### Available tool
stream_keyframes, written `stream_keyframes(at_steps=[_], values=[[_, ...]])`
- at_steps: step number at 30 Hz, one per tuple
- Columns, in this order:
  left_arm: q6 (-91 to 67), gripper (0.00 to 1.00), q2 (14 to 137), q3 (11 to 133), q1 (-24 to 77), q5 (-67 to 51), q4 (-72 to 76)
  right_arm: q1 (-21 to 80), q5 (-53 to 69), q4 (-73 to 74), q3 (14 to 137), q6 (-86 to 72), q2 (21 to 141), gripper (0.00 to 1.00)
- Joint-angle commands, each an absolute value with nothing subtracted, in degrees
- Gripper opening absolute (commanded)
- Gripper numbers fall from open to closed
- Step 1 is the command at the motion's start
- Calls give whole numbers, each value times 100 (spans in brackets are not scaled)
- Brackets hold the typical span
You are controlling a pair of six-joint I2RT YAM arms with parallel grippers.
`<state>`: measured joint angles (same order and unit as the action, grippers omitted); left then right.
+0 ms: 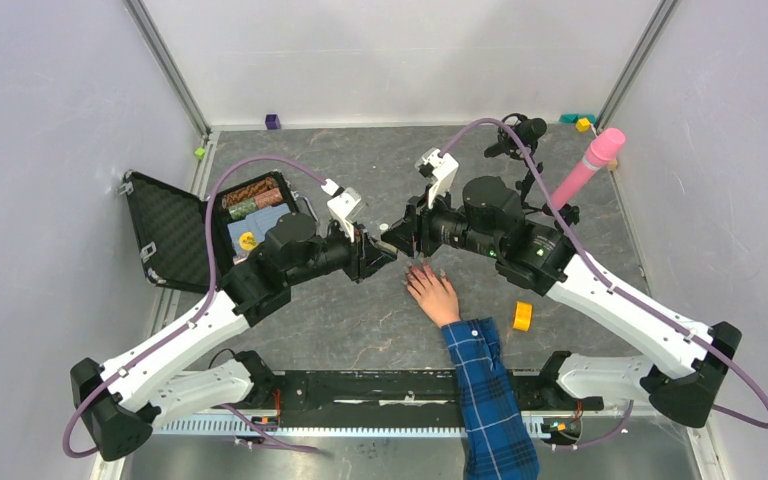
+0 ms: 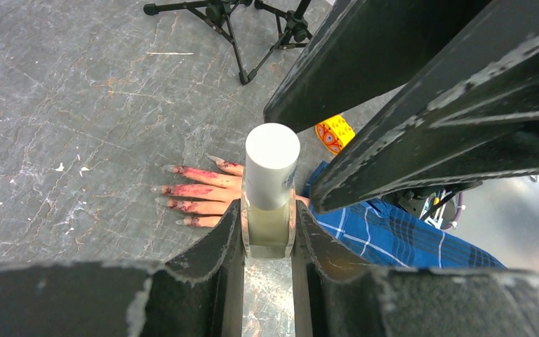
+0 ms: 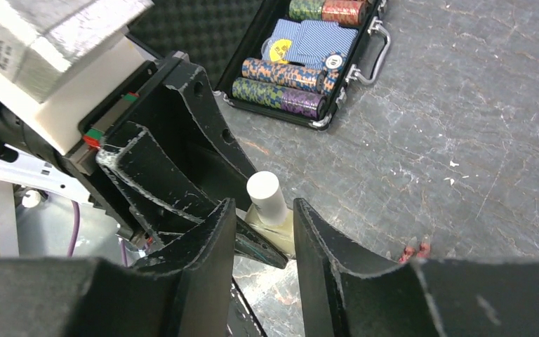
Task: Paint the nails
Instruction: Unscrew the nail polish bottle.
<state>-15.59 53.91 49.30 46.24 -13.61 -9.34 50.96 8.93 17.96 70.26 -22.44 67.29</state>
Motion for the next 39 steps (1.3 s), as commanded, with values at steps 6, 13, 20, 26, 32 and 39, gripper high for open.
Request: stream_keyframes(at_steps=[6,13,20,26,32,39], values=[[-1659,2,5405,4940,4623,-1458,-669,5220,579,1760,7238,-2119,6822,38],[-1658,2,5413,4931,4623,-1494,-677,5237,544,1762,7303,-2070,6912,36],[-1659,2,5475,4944,4623,-1559,-694,5265,551,1711,7364,-2028,6987,35],[-1657,2,5559,4966,4623,-1643,-693,5283,541,1711,7427,-1987,7083,37],[-1661,2,5543,4975,4623,-1627,-694,5278,477,1786,7404,-1939,7130,35],[-1687,2,5537,4975,4623,-1688,-659,5283,482,1918,7329,-1879,7126,30]])
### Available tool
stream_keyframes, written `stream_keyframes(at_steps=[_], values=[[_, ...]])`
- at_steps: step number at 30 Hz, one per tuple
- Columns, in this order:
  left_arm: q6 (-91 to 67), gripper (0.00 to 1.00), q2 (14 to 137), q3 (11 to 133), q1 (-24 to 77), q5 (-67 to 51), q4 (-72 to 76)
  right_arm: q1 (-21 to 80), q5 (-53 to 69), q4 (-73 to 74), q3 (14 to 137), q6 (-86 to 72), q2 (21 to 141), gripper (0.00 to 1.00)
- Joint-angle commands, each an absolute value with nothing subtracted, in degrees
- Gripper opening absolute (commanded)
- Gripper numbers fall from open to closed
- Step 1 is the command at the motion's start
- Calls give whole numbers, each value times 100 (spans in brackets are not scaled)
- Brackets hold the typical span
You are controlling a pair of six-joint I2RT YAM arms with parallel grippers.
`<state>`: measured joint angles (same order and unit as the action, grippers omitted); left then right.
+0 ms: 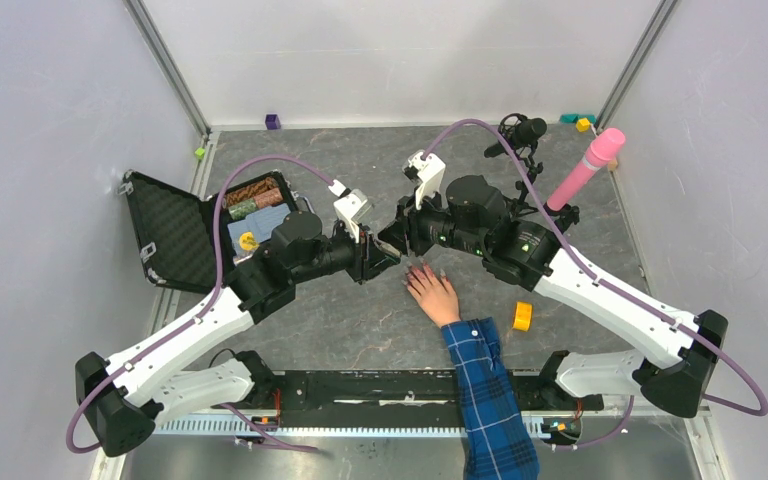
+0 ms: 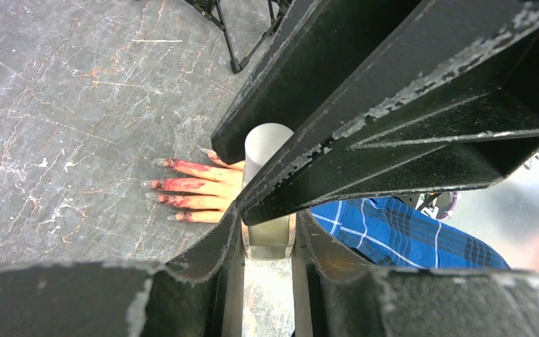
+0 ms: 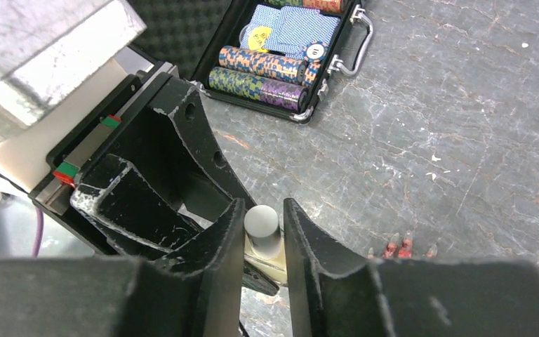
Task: Paint the nails
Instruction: Unscrew the nail polish bottle.
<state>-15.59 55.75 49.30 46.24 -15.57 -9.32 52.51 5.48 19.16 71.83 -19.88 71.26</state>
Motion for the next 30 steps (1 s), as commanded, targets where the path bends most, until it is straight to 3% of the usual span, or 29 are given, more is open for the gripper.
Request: stream_keyframes(at_steps=[1,7,18,30], values=[[-1687,2,5526,4966,4623,-1695,-651,5287,476,1920,7306,-1875,7120,24],[-1661,2,5498,4991,4599,-2133,-615,5276,715,1967,7401,-1659,7074,0],[-1383,2,5405,5115,4562,-4844,-494,5159,3237,2272,7761,-761,6854,0],[-1292,2,5593,5232,4562,-5758,-666,5155,4493,1617,7633,-955,6533,0]])
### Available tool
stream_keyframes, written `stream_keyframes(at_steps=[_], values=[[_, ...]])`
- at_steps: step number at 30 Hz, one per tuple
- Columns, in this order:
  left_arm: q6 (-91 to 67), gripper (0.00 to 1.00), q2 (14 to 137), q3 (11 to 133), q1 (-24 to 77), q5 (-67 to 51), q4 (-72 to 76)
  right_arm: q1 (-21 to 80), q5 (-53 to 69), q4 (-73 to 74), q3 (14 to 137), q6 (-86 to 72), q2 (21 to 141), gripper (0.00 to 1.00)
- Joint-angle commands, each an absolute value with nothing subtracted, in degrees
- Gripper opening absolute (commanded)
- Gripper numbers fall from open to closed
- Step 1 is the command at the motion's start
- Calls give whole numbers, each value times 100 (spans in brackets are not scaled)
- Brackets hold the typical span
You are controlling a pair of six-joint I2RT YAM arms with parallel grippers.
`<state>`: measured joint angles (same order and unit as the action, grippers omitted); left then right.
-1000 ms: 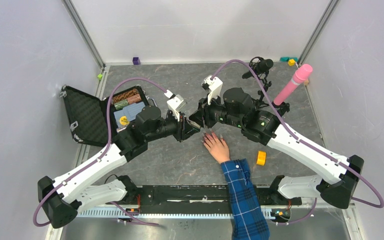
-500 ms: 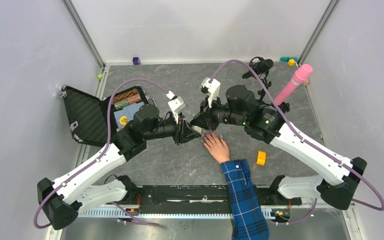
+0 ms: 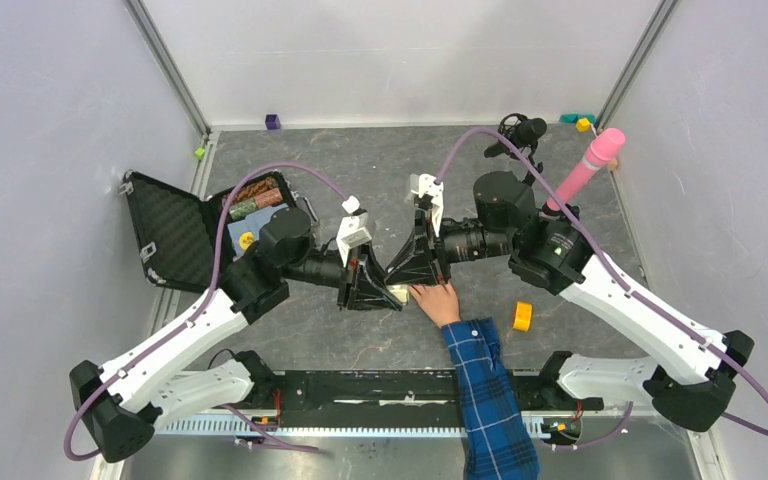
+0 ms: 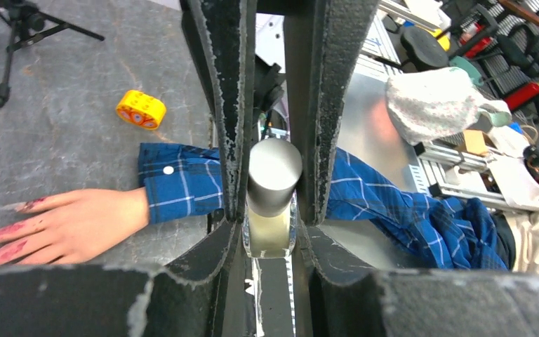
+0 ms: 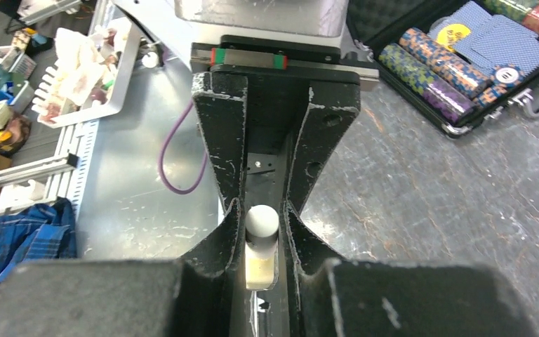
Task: Paint the nails
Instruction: Unscrew the nail polish bottle.
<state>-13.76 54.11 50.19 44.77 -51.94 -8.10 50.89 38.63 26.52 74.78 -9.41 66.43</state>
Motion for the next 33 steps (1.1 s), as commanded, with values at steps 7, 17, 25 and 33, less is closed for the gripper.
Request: stream_keyframes(at_steps=[7,17,25,33], values=[[-1316,2,5606,5168,4570,-5801,-621,5161,4652,1439,7612,-1024,6513,0],[-1285,2,5427,5098,4564,-4647,-477,5164,3524,2320,7945,-650,6609,86],[-1356,2,5474,5133,4562,-2336,-993,5134,1014,2684,8030,-934,6569,94],[-1725,2,5467,4944,4564,-1983,-664,5141,733,2391,7651,-1526,6810,75]])
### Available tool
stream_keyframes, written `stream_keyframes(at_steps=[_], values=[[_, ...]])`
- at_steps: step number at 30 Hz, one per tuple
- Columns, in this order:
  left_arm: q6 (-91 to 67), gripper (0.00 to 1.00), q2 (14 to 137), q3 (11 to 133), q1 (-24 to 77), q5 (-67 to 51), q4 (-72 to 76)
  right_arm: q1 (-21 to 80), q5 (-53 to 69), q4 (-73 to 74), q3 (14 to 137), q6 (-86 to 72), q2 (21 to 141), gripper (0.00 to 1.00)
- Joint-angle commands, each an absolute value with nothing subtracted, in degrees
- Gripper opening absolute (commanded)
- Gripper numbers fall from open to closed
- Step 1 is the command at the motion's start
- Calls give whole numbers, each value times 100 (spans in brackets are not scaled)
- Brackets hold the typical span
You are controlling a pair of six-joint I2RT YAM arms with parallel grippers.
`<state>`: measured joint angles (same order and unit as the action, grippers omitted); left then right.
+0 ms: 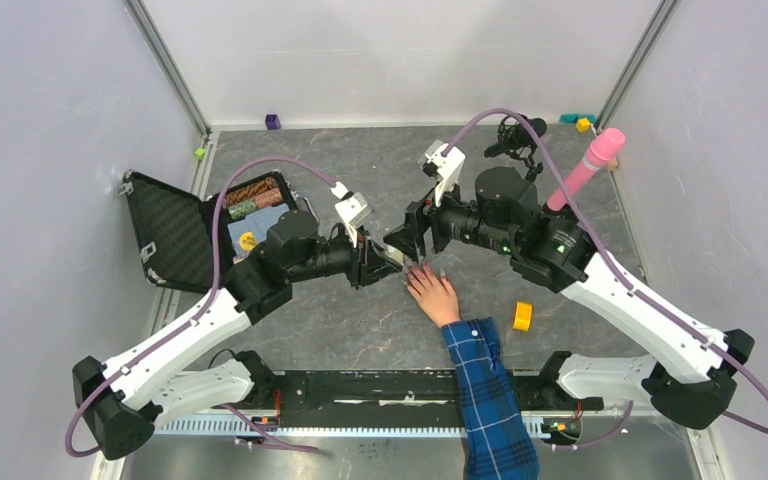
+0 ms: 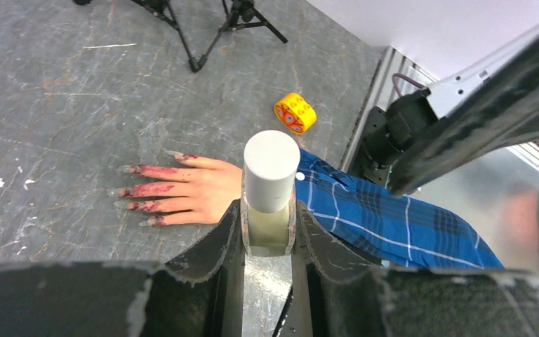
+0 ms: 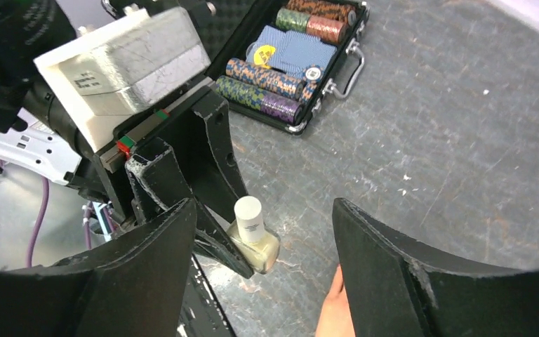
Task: Paint the nails
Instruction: Unscrew the nail polish bottle.
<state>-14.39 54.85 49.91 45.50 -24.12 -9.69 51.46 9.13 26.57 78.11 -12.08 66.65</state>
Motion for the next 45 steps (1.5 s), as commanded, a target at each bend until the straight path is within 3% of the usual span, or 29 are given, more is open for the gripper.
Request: stream_keyframes(at_steps=[1,7,22,30,32,40,45], values=[[-1769,2,5470,4940,4562,-1876,-664,5142,815,2345,7611,-1581,6833,71],[-1853,2,5540,4937,4560,-1745,-679,5147,1059,1965,7338,-1784,6906,56],[-1846,2,5658,4983,4553,-1837,-650,5159,1049,1974,7348,-1696,7087,42],[-1854,2,5675,4986,4553,-1824,-650,5177,1146,1975,7279,-1673,7166,40],[-1854,2,5678,4984,4553,-1829,-642,5184,1109,1975,7269,-1669,7171,36],[-1850,2,5703,5001,4545,-1994,-583,5179,1061,1951,7242,-1590,7192,1],[-1846,2,5687,4975,4470,-2506,-487,5130,1369,1966,7288,-1315,7090,0]])
